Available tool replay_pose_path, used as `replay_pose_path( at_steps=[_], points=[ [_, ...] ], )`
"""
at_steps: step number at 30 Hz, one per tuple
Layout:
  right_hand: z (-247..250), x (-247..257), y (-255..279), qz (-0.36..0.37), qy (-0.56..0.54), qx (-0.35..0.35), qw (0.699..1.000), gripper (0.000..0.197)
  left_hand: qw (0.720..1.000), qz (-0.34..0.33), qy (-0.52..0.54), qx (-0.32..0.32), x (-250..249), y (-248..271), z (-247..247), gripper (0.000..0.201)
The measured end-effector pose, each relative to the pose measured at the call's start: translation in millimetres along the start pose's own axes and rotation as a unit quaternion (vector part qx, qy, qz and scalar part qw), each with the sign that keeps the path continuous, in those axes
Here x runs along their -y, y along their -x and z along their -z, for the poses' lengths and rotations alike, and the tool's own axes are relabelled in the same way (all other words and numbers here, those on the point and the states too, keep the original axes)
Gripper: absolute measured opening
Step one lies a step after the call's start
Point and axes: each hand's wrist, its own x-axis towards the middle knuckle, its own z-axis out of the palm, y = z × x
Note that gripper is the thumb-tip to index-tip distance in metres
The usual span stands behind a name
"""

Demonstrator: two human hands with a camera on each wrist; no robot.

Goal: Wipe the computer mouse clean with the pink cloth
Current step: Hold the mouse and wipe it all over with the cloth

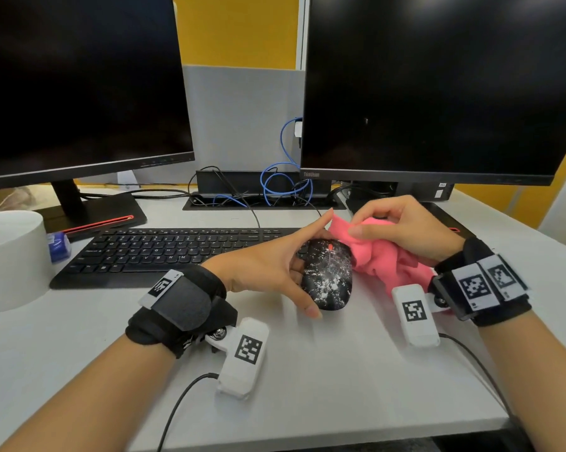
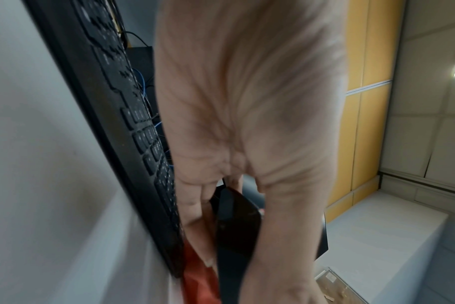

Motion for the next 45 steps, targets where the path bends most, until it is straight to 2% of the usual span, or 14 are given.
replay_pose_path(
  at_steps=[3, 6, 9, 14, 17, 22, 26, 30, 34, 36, 38, 41, 43, 45],
  points=[
    [-1.4, -0.9, 1.2, -0.023, 0.041, 0.058, 0.997, 0.012, 1.0, 0.005, -0.006, -0.002, 0.1, -0.4, 0.1, 0.139],
    [-0.8, -2.2, -1.0, -0.016, 0.018, -0.002, 1.0, 0.007, 1.0, 0.006, -0.004, -0.002, 0.7, -0.5, -0.1, 0.14],
    [1.0, -4.6, -1.2, -0.029, 0.077, 0.064, 0.995, 0.009, 1.0, 0.003, -0.011, -0.005, 0.6, -0.1, 0.2, 0.139],
    [-0.7, -2.3, -1.3, -0.003, 0.047, -0.004, 0.999, 0.007, 1.0, -0.001, -0.012, -0.008, 2.1, -1.0, 0.7, 0.138],
    [-3.1, -2.2, 0.6, -0.029, 0.071, 0.077, 0.994, 0.017, 1.0, -0.003, -0.012, -0.01, 2.5, -0.9, 1.1, 0.139],
    [-2.5, -2.4, -0.6, -0.019, 0.024, 0.01, 0.999, 0.006, 1.0, -0.001, -0.009, -0.022, 2.2, -1.0, 2.2, 0.139],
    [-4.8, -1.0, 2.1, -0.036, 0.048, 0.094, 0.994, 0.017, 1.0, 0.004, -0.023, -0.02, 2.9, -0.3, 2.5, 0.138],
    [-1.2, 2.0, 2.4, -0.01, 0.007, 0.03, 0.999, 0.014, 0.999, 0.006, -0.025, -0.025, 3.4, -1.0, 3.5, 0.139],
    [-6.0, 0.2, 2.5, -0.029, 0.032, 0.076, 0.996, 0.019, 0.999, 0.006, -0.03, -0.017, 3.6, -0.7, 3.1, 0.139],
    [-0.8, -0.9, 1.5, -0.034, 0.017, 0.033, 0.999, 0.009, 0.999, 0.005, -0.029, -0.016, 4.0, -1.0, 2.6, 0.139],
    [-2.5, -0.9, 1.1, -0.022, -0.001, 0.009, 1.0, 0.014, 0.999, 0.006, -0.027, -0.016, 3.9, -1.2, 2.8, 0.139],
    [-7.0, 0.5, 2.4, -0.039, 0.024, 0.071, 0.996, 0.026, 1.0, 0.01, -0.024, -0.016, 4.2, -1.0, 3.4, 0.138],
    [-1.6, -0.4, 2.6, -0.051, 0.03, 0.078, 0.995, 0.019, 0.999, 0.01, -0.024, -0.019, 5.0, -1.1, 3.9, 0.137],
    [0.4, -0.1, 2.1, -0.042, 0.015, 0.034, 0.998, 0.007, 0.999, 0.01, -0.016, -0.025, 5.3, -1.5, 4.4, 0.136]
  ],
)
